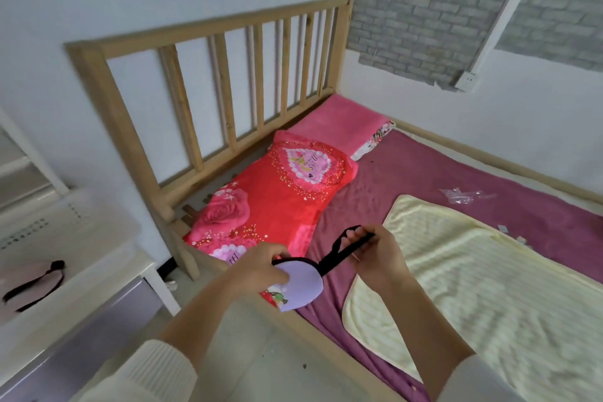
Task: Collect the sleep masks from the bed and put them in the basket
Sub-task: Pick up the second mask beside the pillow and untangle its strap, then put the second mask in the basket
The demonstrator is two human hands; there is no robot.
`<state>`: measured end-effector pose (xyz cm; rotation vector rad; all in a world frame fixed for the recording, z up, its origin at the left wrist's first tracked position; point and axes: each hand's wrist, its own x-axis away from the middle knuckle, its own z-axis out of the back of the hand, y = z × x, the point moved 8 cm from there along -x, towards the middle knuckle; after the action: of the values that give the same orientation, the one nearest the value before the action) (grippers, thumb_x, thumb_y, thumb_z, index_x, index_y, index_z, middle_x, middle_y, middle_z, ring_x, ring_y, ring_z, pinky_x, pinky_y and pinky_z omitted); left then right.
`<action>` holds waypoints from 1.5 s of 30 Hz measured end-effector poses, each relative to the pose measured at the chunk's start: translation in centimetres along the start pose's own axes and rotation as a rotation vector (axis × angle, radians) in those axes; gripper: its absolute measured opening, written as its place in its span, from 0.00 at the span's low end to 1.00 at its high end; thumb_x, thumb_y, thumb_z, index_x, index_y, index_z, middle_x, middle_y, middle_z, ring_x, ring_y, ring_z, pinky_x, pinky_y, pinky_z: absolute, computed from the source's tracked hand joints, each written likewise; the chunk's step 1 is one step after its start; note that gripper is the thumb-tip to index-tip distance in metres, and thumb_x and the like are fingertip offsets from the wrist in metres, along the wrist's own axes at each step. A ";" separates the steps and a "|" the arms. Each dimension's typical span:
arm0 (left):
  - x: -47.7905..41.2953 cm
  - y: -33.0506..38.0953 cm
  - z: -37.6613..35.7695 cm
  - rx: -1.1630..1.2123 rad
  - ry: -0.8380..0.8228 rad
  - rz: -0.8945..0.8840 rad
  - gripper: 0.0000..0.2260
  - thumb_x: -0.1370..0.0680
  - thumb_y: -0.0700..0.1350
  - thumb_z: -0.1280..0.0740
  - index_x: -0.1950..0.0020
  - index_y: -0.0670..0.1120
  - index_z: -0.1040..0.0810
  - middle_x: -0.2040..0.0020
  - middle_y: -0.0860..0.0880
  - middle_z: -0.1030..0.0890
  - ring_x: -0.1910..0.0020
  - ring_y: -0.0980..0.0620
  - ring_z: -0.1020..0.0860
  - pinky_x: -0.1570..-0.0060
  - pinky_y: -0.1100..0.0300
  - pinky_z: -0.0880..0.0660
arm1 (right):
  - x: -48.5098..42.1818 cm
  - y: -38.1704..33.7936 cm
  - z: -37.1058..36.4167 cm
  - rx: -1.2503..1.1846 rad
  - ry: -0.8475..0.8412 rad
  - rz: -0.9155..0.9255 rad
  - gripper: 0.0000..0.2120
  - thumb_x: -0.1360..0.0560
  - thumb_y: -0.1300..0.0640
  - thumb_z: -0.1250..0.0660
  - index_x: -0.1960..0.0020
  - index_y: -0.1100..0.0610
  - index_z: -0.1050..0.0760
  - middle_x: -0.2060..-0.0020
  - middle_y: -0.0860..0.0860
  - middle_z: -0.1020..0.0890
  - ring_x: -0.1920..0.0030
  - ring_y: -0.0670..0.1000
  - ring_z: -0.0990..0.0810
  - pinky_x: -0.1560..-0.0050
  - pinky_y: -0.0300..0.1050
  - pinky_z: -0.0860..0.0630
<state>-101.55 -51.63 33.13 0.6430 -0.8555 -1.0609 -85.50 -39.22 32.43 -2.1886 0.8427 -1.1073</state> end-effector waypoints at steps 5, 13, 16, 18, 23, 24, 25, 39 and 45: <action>3.6 -2.7 5.4 -0.045 0.113 -0.046 0.13 0.36 0.35 0.35 0.70 0.53 0.31 0.75 0.55 0.34 0.76 0.59 0.36 0.73 0.63 0.41 | 0.3 1.2 -7.1 0.610 -0.118 0.258 0.08 0.25 0.61 0.40 0.55 0.56 0.22 0.60 0.51 0.20 0.61 0.50 0.23 0.55 0.48 0.27; 8.1 -7.5 16.1 -0.056 0.360 -0.119 0.03 0.36 0.41 0.38 0.65 0.48 0.30 0.72 0.54 0.32 0.73 0.57 0.36 0.72 0.66 0.37 | 1.7 10.4 -15.6 1.791 -0.431 0.185 0.21 0.25 0.66 0.44 0.40 0.51 0.21 0.60 0.60 0.14 0.73 0.51 0.18 0.72 0.42 0.21; 9.7 -9.2 19.0 -0.053 0.408 -0.117 0.03 0.36 0.42 0.38 0.64 0.48 0.27 0.71 0.53 0.27 0.72 0.57 0.33 0.71 0.67 0.37 | 3.2 14.3 -17.4 1.309 -0.564 -0.176 0.14 0.25 0.64 0.41 0.44 0.61 0.21 0.57 0.62 0.14 0.71 0.55 0.15 0.73 0.44 0.19; 10.8 -10.6 20.9 -0.027 0.442 -0.093 0.04 0.36 0.43 0.38 0.63 0.48 0.26 0.69 0.51 0.25 0.71 0.56 0.31 0.68 0.61 0.35 | 3.2 15.8 -18.6 1.204 -0.523 -0.215 0.13 0.24 0.63 0.42 0.46 0.59 0.20 0.61 0.58 0.13 0.72 0.55 0.16 0.74 0.42 0.21; 13.0 -12.9 23.9 0.035 0.443 -0.083 0.07 0.34 0.39 0.37 0.67 0.52 0.28 0.72 0.57 0.27 0.73 0.59 0.33 0.71 0.68 0.36 | 3.0 17.7 -23.6 1.448 -0.422 0.254 0.05 0.33 0.60 0.26 0.56 0.55 0.16 0.73 0.46 0.20 0.76 0.43 0.24 0.73 0.34 0.29; 13.3 -13.3 24.3 0.070 0.443 -0.081 0.08 0.34 0.38 0.36 0.66 0.51 0.27 0.72 0.57 0.27 0.72 0.60 0.32 0.71 0.69 0.35 | 3.3 18.4 -24.6 1.387 -0.426 0.296 0.07 0.35 0.59 0.23 0.57 0.55 0.16 0.73 0.44 0.21 0.74 0.42 0.26 0.69 0.34 0.30; 13.6 -13.7 24.8 0.098 0.440 -0.078 0.08 0.34 0.38 0.36 0.65 0.51 0.26 0.72 0.57 0.26 0.72 0.60 0.32 0.71 0.70 0.34 | 3.7 19.2 -25.6 1.270 -0.438 0.296 0.09 0.36 0.59 0.22 0.57 0.55 0.17 0.71 0.43 0.21 0.72 0.41 0.27 0.66 0.34 0.30; 17.3 -19.6 26.3 0.559 0.696 0.147 0.12 0.32 0.49 0.27 0.51 0.49 0.22 0.56 0.51 0.18 0.57 0.50 0.20 0.54 0.54 0.24 | 4.1 25.8 -29.2 0.252 -0.317 -0.242 0.19 0.36 0.55 0.24 0.46 0.57 0.20 0.47 0.54 0.18 0.57 0.51 0.19 0.56 0.44 0.28; 15.9 -15.4 22.2 0.222 0.617 -0.062 0.10 0.33 0.50 0.31 0.75 0.56 0.24 0.78 0.54 0.30 0.75 0.57 0.34 0.72 0.68 0.37 | 3.4 25.8 -30.1 0.203 -0.353 -0.313 0.22 0.37 0.50 0.24 0.47 0.57 0.24 0.56 0.54 0.22 0.56 0.53 0.22 0.53 0.46 0.28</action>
<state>-123.99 -73.21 37.05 1.1171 -0.4142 -0.7557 -116.47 -64.17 31.65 -2.2933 0.2303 -0.8590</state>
